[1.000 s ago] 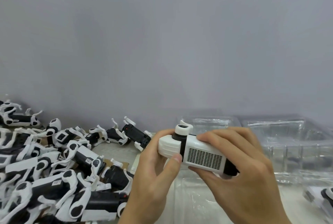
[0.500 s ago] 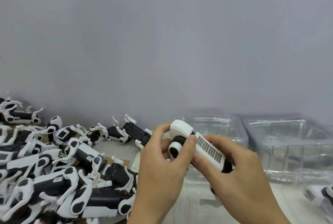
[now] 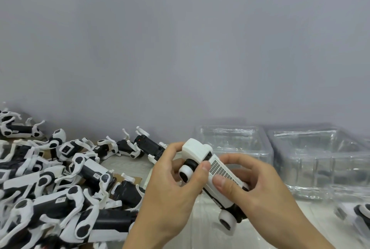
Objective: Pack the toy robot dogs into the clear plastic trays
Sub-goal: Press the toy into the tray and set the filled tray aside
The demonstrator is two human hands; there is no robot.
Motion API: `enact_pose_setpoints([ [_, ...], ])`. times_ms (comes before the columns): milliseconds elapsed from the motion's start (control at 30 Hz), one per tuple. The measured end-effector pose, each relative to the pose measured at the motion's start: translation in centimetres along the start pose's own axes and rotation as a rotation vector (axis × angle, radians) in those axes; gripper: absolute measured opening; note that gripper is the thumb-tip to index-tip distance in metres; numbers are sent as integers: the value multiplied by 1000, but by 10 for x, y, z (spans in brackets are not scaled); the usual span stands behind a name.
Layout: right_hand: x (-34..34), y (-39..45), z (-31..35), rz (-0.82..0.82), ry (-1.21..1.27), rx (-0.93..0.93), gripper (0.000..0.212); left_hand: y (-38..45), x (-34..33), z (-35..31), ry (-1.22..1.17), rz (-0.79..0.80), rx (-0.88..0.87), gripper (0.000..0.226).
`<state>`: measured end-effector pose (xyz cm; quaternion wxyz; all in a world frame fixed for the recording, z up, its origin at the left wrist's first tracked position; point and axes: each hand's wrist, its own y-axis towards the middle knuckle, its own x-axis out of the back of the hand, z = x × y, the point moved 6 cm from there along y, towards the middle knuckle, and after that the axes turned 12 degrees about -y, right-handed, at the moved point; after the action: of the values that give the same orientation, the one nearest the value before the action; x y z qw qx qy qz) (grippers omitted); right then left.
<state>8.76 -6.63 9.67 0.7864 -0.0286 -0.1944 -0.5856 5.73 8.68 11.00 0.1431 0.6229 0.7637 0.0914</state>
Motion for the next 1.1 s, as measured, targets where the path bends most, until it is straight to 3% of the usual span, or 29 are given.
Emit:
enact_pose_setpoints([
  [200, 1, -3, 14, -81, -157, 139, 19, 5, -1, 8, -94, -123, 46, 50],
  [333, 7, -3, 10, -149, -369, 173, 30, 3, -12, 15, -114, -93, 127, 54],
  [533, 23, 2, -6, -98, -148, 74, 16, 2, -4, 7, 91, -139, 1, 48],
  [667, 24, 2, -6, -21, -43, 58, 10, 4, -4, 10, -37, -80, 26, 42],
  [767, 21, 2, -6, 55, -1, 47, 26, 2, -11, 11, -113, 8, 64, 36],
  [967, 15, -3, -3, 58, -261, 77, 42, 2, -15, 10, -172, 56, 54, 42],
  [1100, 22, -3, 5, -27, -492, 184, 22, 2, -17, 12, -156, 73, 65, 37],
])
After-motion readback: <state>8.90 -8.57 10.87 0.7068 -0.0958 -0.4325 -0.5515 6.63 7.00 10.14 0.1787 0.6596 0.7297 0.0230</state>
